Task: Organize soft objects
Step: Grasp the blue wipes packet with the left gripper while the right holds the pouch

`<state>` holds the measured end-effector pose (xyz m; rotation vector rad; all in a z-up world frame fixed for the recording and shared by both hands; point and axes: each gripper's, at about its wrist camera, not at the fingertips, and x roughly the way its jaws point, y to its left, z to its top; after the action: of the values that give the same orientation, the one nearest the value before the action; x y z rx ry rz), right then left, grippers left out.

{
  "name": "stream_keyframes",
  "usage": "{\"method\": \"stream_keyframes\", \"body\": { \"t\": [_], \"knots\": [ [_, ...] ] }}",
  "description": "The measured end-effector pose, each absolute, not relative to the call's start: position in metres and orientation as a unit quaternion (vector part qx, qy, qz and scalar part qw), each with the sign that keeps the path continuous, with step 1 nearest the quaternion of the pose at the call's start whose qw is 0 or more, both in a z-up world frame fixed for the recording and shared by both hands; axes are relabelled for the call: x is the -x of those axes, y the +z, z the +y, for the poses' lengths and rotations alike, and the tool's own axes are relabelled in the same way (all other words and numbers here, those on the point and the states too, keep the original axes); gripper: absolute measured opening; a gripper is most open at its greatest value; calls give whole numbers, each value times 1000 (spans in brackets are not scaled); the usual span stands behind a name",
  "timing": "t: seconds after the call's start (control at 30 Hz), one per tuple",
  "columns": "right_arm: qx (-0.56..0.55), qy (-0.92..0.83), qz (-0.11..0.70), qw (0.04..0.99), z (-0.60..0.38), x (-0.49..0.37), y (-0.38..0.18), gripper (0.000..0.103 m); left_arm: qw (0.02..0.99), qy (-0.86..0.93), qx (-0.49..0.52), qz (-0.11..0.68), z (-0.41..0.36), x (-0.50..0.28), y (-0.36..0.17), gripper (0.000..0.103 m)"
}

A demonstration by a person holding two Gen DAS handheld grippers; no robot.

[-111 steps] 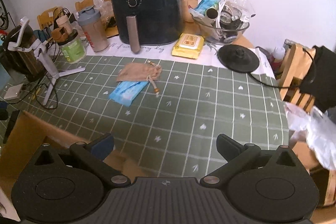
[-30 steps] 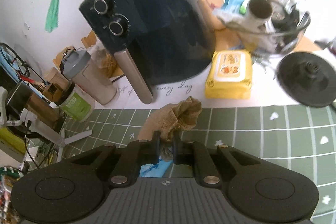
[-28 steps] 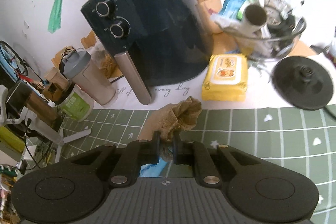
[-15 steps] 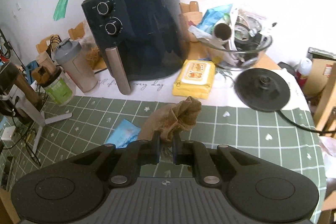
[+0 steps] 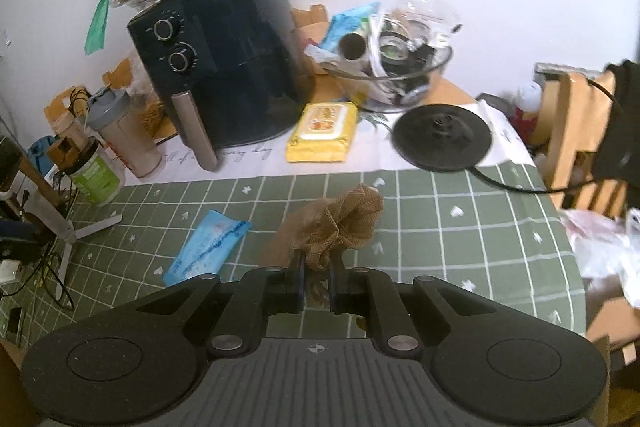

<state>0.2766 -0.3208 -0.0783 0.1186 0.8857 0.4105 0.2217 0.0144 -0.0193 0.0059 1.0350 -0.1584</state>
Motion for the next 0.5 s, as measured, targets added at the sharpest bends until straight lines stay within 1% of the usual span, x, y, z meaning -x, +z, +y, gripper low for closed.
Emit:
{"method": "stream_keyframes", "body": {
  "t": [0.23, 0.27, 0.33, 0.4, 0.5],
  "knots": [
    [-70, 177, 423, 886, -337, -258, -75, 13, 833, -71, -13, 549, 5, -267, -56, 63],
    [-70, 175, 423, 886, -338, -256, -74, 13, 829, -72, -13, 555, 4, -273, -60, 65],
    [-72, 171, 424, 887, -341, -251, -74, 13, 820, -69, -5, 568, 2, -285, -69, 76],
    [-77, 166, 424, 887, -345, -247, -74, 13, 816, -69, 2, 574, 0, -296, -75, 78],
    [-85, 158, 424, 888, -351, -241, -74, 13, 810, -70, -3, 582, -8, -312, -87, 78]
  ]
}}
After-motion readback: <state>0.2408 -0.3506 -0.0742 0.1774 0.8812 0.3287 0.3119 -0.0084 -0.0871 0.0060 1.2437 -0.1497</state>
